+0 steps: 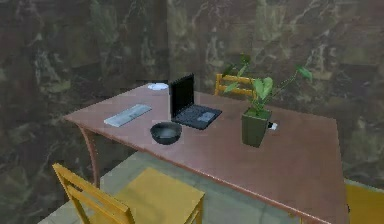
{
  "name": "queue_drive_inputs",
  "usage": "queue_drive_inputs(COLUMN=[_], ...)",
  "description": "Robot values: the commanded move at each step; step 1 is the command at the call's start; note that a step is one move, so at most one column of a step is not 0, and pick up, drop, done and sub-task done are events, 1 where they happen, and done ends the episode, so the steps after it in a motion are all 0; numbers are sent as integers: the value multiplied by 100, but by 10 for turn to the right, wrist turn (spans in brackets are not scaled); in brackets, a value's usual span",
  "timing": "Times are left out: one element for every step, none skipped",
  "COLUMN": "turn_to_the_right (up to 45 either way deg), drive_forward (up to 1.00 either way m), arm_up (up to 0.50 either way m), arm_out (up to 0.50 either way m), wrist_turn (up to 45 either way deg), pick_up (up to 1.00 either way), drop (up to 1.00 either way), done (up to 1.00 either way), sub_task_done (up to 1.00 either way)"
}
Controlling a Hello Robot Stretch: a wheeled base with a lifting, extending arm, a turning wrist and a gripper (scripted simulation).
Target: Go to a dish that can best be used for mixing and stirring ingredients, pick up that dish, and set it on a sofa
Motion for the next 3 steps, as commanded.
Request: queue_drive_inputs(turn_to_the_right=[0,-450,-450], drive_forward=[35,0,0], arm_up=[0,0,0], arm_out=[0,0,0], wrist_turn=[0,0,0], pick_up=[0,0,0], drop=[0,0,0], done=[0,0,0], sub_task_done=[0,0,0])
